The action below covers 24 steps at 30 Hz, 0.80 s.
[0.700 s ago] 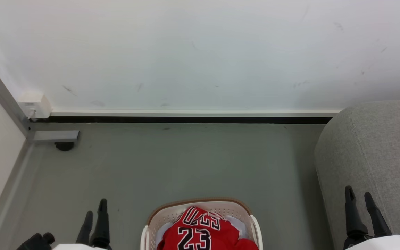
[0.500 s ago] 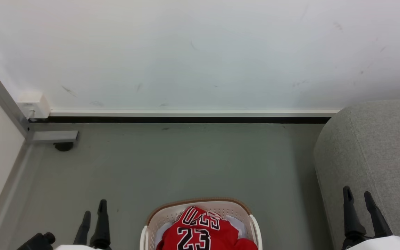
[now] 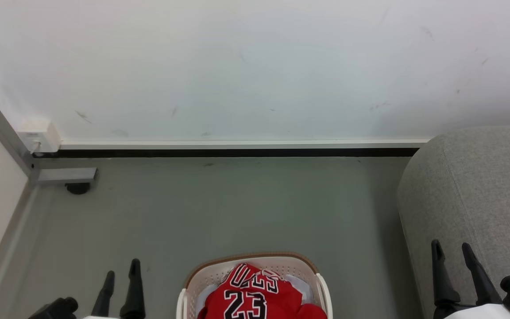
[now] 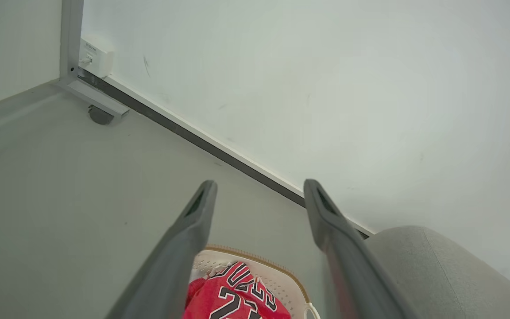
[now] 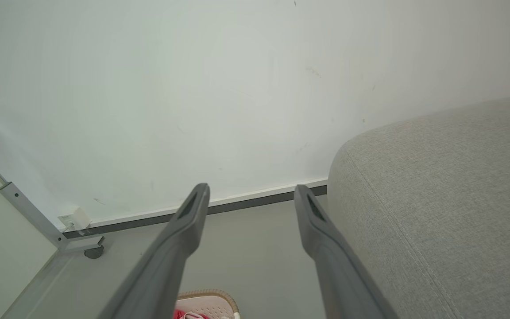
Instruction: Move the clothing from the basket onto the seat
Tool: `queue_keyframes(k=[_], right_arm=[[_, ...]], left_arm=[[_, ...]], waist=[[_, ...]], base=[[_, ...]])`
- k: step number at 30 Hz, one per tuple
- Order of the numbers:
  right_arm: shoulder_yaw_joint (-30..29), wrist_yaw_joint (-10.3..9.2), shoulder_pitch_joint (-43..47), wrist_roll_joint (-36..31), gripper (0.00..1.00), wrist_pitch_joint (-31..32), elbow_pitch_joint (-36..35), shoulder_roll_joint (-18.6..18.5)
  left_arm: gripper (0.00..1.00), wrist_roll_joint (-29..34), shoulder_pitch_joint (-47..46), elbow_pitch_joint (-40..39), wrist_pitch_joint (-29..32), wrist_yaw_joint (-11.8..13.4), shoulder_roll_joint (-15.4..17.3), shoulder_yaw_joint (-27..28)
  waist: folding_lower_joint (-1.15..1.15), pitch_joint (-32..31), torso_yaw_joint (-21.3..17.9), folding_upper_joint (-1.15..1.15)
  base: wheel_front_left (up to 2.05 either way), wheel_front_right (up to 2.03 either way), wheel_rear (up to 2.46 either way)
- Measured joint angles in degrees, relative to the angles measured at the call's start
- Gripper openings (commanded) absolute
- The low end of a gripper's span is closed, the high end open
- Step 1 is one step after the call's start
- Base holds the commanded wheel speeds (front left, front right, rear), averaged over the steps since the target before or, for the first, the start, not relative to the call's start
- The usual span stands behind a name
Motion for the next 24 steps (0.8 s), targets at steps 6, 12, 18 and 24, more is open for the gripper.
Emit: queue_keyframes(k=[6, 12, 18, 24], right_arm=[[0.5, 0.00, 0.1, -3.3, 1.00, -0.9, 0.5, 0.0], [0.8, 0.00, 0.2, -6.4, 1.00, -1.5, 0.9, -0.1], [0.8, 0.00, 0.2, -8.7, 1.00, -2.5, 1.1, -0.1], [0.9, 0.00, 0.4, -11.5, 1.00, -3.1, 1.6, -0.1]], left_arm=[[1.00, 3.8, 0.2, 0.4, -0.7, 0.1, 0.0, 0.0], [1.00, 6.9, 0.4, 0.6, -1.6, 0.2, 0.0, 0.1], [1.00, 10.2, 0.5, 0.6, -2.4, 0.4, 0.1, 0.2], [1.00, 14.0, 0.7, 1.2, -3.0, 0.4, 0.1, 0.0]], waist=[[0.00, 0.1, -0.3, 0.00], [0.00, 0.1, -0.6, 0.00], [0.00, 0.1, -0.9, 0.00], [-0.01, 0.0, -1.2, 0.00]], base=[[0.00, 0.00, 0.00], [0.00, 0.00, 0.00], [0.00, 0.00, 0.00], [0.00, 0.00, 0.00]])
